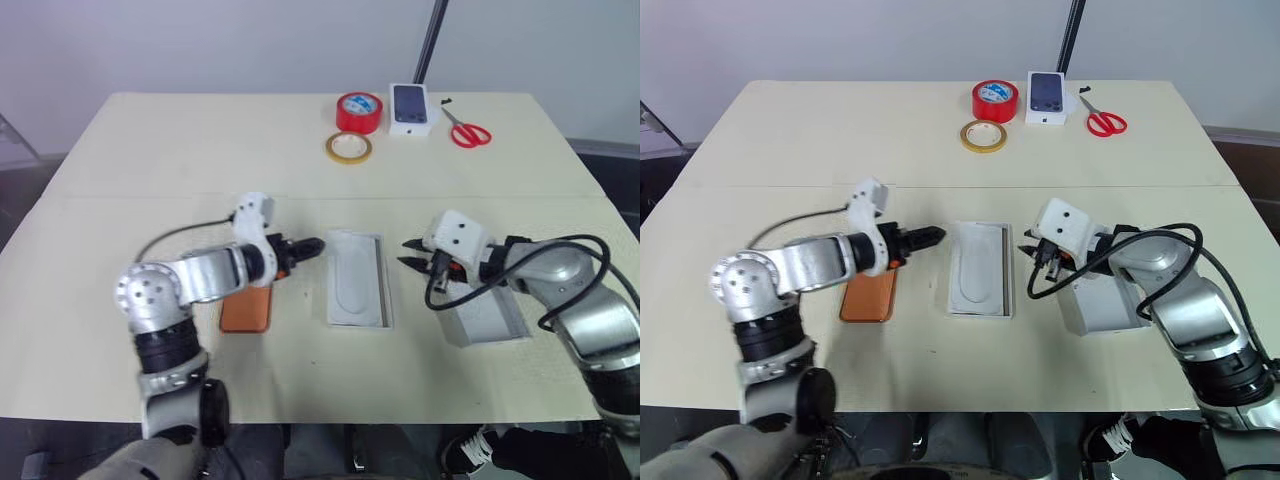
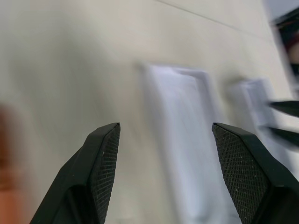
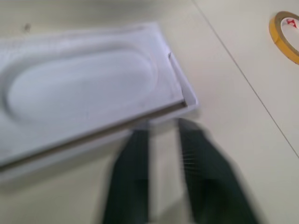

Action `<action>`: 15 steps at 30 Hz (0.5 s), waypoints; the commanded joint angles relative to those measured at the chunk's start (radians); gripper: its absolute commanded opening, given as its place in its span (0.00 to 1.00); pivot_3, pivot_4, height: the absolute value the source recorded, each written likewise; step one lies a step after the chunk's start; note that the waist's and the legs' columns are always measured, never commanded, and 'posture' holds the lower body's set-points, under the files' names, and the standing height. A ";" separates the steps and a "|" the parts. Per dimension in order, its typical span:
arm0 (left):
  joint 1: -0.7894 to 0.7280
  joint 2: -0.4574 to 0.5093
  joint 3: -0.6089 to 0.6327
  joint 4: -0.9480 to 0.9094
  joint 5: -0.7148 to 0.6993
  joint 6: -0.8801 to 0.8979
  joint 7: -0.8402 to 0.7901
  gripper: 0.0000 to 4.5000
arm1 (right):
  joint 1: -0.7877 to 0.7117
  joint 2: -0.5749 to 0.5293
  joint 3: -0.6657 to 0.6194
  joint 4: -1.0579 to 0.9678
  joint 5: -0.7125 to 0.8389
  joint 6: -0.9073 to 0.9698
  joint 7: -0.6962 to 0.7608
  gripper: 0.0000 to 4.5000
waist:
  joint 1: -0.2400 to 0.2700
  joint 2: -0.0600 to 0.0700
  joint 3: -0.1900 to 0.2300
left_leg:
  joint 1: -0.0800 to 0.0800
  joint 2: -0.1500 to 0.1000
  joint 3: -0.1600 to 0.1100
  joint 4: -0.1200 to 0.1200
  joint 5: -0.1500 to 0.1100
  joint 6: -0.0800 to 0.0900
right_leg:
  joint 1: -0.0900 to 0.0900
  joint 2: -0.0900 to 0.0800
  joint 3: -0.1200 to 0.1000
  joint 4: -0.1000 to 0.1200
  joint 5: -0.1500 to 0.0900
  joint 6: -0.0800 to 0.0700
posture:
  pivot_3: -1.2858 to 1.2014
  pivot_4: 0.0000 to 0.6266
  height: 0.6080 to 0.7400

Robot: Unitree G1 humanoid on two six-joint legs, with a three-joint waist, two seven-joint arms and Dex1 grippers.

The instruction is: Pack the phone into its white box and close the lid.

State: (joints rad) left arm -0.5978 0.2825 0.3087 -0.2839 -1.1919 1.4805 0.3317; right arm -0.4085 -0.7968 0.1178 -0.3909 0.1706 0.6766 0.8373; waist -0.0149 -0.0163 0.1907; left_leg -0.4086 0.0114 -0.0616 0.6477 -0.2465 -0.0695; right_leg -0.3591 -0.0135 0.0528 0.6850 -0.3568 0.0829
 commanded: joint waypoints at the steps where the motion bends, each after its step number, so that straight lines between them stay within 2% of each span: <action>1: 0.074 0.197 -0.171 -0.124 0.198 -0.245 -0.335 0.73 | -0.057 0.073 0.038 -0.006 -0.013 0.082 -0.075 0.01 | -0.002 0.000 0.000 | 0.000 0.000 0.000 0.000 0.000 0.000 | 0.000 0.000 0.000 0.000 0.000 0.000 | 0.52 0.24 1.00; 3: 0.149 0.321 -0.257 -0.161 0.323 -0.416 -0.527 0.73 | -0.082 0.125 0.062 0.011 -0.026 0.117 -0.117 0.01 | 0.000 0.001 0.000 | 0.000 0.000 0.001 -0.001 0.000 -0.001 | -0.001 -0.001 0.000 0.000 0.000 0.000 | 0.52 0.24 1.00; 6: 0.278 0.451 -0.314 -0.186 0.443 -0.622 -0.775 0.73 | -0.118 0.194 0.125 0.042 -0.056 0.177 -0.171 0.01 | 0.002 0.001 0.000 | 0.000 -0.001 0.001 -0.002 0.000 -0.001 | -0.001 -0.003 0.000 -0.001 0.000 -0.001 | 0.52 0.24 1.00; 11: 0.412 0.541 -0.321 -0.190 0.527 -0.787 -0.990 0.73 | -0.165 0.258 0.180 0.102 -0.096 0.215 -0.232 0.01 | 0.004 0.001 0.001 | -0.001 -0.001 0.000 -0.002 -0.002 0.004 | -0.002 -0.004 0.001 -0.001 0.000 -0.001 | 0.52 0.24 1.00; 15: 0.465 0.558 -0.313 -0.178 0.577 -0.841 -1.053 0.73 | -0.184 0.287 0.221 0.146 -0.141 0.210 -0.273 0.01 | 0.000 0.002 0.001 | -0.002 -0.001 0.000 -0.003 -0.003 0.006 | -0.003 -0.004 0.001 -0.001 0.000 -0.001 | 0.52 0.24 1.00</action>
State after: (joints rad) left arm -0.1348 0.8312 -0.0215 -0.4432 -0.6314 0.6705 -0.6958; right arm -0.5702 -0.5192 0.3299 -0.2409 0.0551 0.8909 0.5849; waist -0.0150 -0.0146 0.1916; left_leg -0.4102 0.0110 -0.0614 0.6448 -0.2498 -0.0634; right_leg -0.3622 -0.0177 0.0537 0.6842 -0.3569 0.0817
